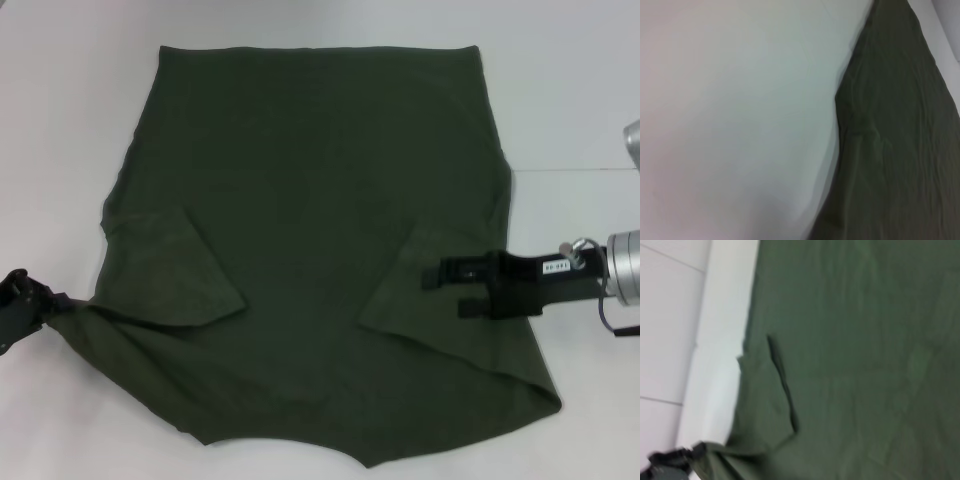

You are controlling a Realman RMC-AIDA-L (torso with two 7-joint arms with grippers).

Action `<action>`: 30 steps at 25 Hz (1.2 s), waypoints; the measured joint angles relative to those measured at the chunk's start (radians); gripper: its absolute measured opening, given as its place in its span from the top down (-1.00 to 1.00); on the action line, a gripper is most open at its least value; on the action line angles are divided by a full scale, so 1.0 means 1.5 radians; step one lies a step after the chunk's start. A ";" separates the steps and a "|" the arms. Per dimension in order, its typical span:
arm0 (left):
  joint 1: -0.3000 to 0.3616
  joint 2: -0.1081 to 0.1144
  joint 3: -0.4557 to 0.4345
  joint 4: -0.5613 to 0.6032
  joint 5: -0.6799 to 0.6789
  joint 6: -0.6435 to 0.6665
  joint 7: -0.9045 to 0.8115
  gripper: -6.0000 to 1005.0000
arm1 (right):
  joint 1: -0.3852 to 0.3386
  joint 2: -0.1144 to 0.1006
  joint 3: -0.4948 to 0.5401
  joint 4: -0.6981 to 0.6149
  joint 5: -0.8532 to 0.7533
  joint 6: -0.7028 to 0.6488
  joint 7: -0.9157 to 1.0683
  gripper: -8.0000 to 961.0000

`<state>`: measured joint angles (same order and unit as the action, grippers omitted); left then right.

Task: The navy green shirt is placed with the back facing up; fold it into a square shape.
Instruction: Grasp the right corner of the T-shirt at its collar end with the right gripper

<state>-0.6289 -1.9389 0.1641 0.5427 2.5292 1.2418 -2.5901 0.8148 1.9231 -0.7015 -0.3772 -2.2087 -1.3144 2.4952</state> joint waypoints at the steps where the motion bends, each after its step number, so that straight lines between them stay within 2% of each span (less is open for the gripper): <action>1: 0.000 0.000 0.000 0.000 0.000 0.000 0.000 0.98 | 0.000 -0.002 0.001 -0.002 0.009 0.001 -0.001 -0.92; 3: 0.000 0.000 0.000 -0.001 0.000 -0.001 0.000 0.98 | 0.000 -0.009 0.002 -0.004 0.022 0.002 -0.003 -0.92; 5: 0.000 0.000 0.000 -0.001 0.000 -0.003 0.000 0.98 | 0.000 -0.024 0.001 -0.006 0.026 -0.002 -0.004 -0.92; 11: 0.001 0.000 0.001 -0.001 -0.009 -0.003 0.005 0.98 | -0.018 -0.088 -0.004 -0.008 0.004 -0.052 0.017 -0.92; 12: 0.001 0.000 0.001 -0.001 -0.010 -0.003 0.006 0.98 | -0.021 -0.096 -0.004 -0.007 -0.009 -0.065 0.024 -0.92; 14: 0.000 0.000 0.001 -0.001 -0.010 -0.003 0.007 0.98 | -0.024 -0.104 -0.004 -0.007 -0.034 -0.085 0.030 -0.92; 18: 0.000 0.000 0.003 -0.002 -0.013 -0.004 0.007 0.98 | -0.025 -0.103 -0.006 -0.001 -0.085 -0.106 0.032 -0.92; 30: 0.000 -0.001 0.005 -0.002 -0.015 -0.007 0.007 0.98 | -0.014 -0.072 -0.027 0.002 -0.164 -0.087 0.033 -0.92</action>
<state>-0.6289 -1.9401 0.1718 0.5399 2.5064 1.2317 -2.5801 0.7931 1.8147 -0.7424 -0.3741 -2.4549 -1.4449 2.5455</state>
